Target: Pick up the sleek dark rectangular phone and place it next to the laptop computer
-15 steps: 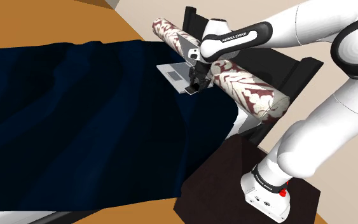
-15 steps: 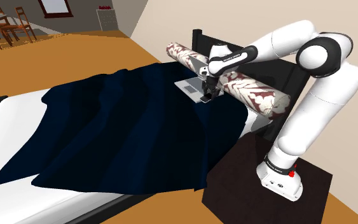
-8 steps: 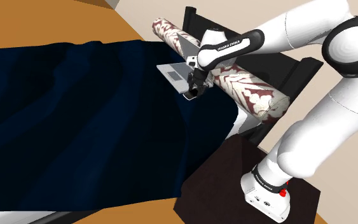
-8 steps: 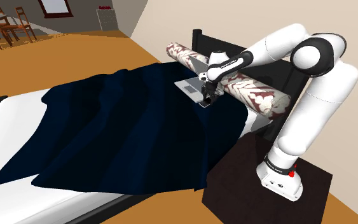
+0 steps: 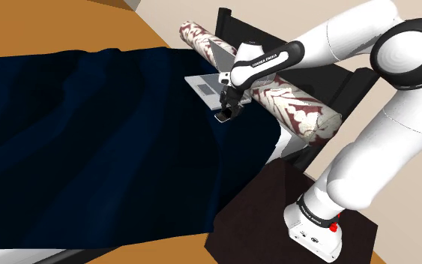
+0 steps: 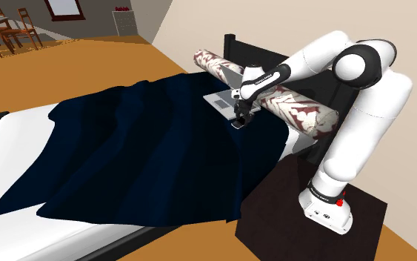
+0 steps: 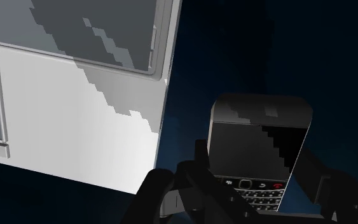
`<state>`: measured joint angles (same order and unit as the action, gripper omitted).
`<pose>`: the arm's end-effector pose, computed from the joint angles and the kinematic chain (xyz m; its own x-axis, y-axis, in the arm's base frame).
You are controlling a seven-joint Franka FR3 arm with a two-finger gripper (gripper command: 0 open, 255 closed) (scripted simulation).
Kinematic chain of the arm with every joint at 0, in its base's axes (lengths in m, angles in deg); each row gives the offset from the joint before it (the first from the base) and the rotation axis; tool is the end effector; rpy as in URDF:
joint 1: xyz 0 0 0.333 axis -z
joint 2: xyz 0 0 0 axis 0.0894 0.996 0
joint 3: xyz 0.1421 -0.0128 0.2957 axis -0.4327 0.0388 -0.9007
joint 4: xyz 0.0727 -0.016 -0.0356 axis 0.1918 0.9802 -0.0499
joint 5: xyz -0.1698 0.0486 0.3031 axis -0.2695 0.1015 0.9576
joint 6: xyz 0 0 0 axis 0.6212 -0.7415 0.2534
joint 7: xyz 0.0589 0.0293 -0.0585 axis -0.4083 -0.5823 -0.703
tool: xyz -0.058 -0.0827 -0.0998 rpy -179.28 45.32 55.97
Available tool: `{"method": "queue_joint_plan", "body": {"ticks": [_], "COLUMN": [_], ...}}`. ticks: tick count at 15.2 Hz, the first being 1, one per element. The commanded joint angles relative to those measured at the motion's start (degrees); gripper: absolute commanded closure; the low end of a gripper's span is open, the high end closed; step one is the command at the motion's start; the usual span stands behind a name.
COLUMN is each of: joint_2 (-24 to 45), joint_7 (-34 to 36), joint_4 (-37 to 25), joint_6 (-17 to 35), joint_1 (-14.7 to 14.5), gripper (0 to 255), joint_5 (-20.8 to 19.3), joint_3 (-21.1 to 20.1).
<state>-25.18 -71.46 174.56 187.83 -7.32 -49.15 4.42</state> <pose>0.4819 -0.0734 0.3515 0.1304 0.9911 0.0272 0.9896 -0.1318 0.0585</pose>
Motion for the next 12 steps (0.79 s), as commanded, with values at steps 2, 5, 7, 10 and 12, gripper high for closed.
{"method": "queue_joint_plan", "body": {"ticks": [2, 5, 7, 10, 12], "joint_2": [0.09, 0.09, 0.03, 0.09, -2.54], "joint_7": [-0.03, -0.03, -0.01, -0.03, 0.56], "joint_4": [0.08, 0.08, 0.13, 0.08, -1.15], "joint_6": [0.1, 0.1, 0.1, 0.1, -3.7], "joint_1": [-0.01, -0.01, -0.01, -0.01, 0.02], "gripper": [255, 0, 0, 0, 0], "joint_5": [0.02, 0.02, 0.0, 0.02, -0.81], "joint_3": [0.0, 0.0, -0.01, 0.0, 0.04]}}
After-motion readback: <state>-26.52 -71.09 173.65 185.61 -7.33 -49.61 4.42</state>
